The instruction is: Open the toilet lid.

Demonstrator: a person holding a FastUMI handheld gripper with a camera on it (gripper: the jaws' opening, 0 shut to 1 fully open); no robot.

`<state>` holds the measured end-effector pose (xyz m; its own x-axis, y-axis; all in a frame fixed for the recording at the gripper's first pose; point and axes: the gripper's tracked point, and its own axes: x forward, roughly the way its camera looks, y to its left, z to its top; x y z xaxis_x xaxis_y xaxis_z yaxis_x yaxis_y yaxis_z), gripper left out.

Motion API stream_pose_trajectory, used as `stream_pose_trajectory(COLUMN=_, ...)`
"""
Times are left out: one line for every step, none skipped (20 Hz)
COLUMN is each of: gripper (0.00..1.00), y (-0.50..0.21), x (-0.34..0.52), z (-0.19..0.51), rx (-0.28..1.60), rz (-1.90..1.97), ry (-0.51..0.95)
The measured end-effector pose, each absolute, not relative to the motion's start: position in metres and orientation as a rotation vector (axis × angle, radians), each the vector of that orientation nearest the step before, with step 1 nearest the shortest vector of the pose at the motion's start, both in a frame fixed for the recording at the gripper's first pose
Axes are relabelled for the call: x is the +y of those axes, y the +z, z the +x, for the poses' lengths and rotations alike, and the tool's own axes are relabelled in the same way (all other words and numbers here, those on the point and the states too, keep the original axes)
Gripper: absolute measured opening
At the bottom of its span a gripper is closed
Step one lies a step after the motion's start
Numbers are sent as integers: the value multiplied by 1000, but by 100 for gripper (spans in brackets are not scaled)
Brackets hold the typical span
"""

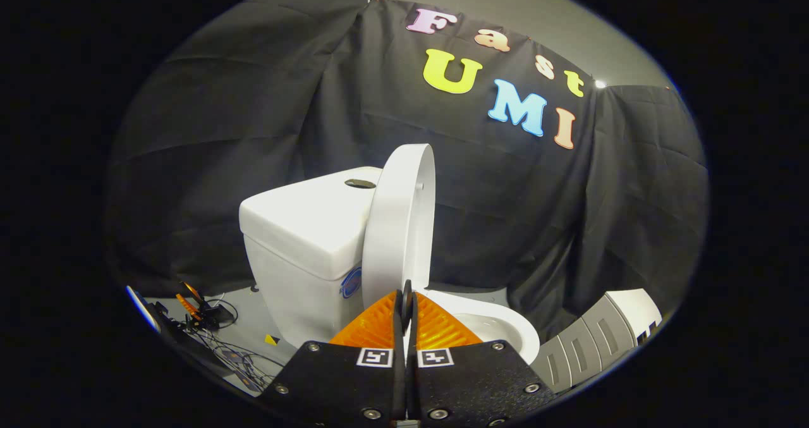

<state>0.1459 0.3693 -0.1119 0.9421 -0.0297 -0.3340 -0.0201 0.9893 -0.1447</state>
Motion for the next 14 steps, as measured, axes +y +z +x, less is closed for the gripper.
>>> stream_pose_trajectory(gripper=0, y=-110, x=369, z=146, rx=342, rz=-137, ry=2)
stream_pose_trajectory(gripper=0, y=-111, x=369, z=146, rx=346, rz=-121, ry=6)
stream_pose_trajectory(gripper=1, y=-111, x=370, z=146, rx=351, rz=-105, ry=11)
stream_pose_trajectory(gripper=3, y=-111, x=373, z=147, rx=358, rz=-94, ry=24)
stream_pose_trajectory(gripper=5, y=-109, x=376, z=148, rx=360, rz=-92, ry=43)
stream_pose_trajectory(gripper=11, y=-109, x=382, z=147, rx=367, rz=-81, ry=75)
stream_pose_trajectory(gripper=15, y=-109, x=384, z=146, rx=368, rz=-60, ry=89)
stream_pose_trajectory(gripper=27, y=-109, x=385, z=141, rx=362, rz=-33, ry=102)
stream_pose_trajectory(gripper=33, y=-109, x=391, z=138, rx=359, rz=-5, ry=131)
stream_pose_trajectory(gripper=50, y=-109, x=398, z=136, rx=361, rz=18, ry=157)
stream_pose_trajectory(gripper=66, y=-110, x=404, z=132, rx=363, rz=23, ry=186)
stream_pose_trajectory(gripper=89, y=-109, x=408, z=127, rx=364, rz=15, ry=215)
stream_pose_trajectory(gripper=95, y=-108, x=408, z=121, rx=361, rz=2, ry=232)
stream_pose_trajectory(gripper=96, y=-107, x=409, z=115, rx=357, rz=-6, ry=255)
